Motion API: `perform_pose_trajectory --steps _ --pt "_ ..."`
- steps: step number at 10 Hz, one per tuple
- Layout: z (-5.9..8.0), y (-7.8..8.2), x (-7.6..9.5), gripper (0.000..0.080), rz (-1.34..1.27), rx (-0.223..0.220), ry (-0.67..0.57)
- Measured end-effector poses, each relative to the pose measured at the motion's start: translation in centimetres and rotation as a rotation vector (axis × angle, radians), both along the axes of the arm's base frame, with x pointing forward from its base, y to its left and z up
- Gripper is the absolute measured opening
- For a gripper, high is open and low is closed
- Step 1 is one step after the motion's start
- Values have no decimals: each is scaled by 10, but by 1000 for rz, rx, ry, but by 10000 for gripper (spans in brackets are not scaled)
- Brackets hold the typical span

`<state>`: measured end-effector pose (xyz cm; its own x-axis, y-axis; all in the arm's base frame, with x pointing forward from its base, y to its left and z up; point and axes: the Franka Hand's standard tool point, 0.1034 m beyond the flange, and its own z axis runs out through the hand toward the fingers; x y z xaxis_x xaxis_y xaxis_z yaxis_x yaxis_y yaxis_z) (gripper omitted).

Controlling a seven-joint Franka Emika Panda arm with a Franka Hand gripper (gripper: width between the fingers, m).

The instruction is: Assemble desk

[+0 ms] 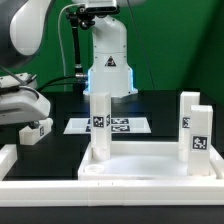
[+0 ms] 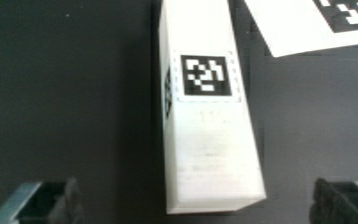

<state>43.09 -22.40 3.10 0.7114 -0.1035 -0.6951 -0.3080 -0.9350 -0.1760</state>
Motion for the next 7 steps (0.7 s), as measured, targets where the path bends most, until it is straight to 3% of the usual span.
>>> perform_pose_trajectory --steps 2,4,7 --pt "-2 2 -4 649 -14 -8 23" --pt "-19 17 -17 649 -51 -13 141" --pt "-21 14 -13 602 -44 -20 121"
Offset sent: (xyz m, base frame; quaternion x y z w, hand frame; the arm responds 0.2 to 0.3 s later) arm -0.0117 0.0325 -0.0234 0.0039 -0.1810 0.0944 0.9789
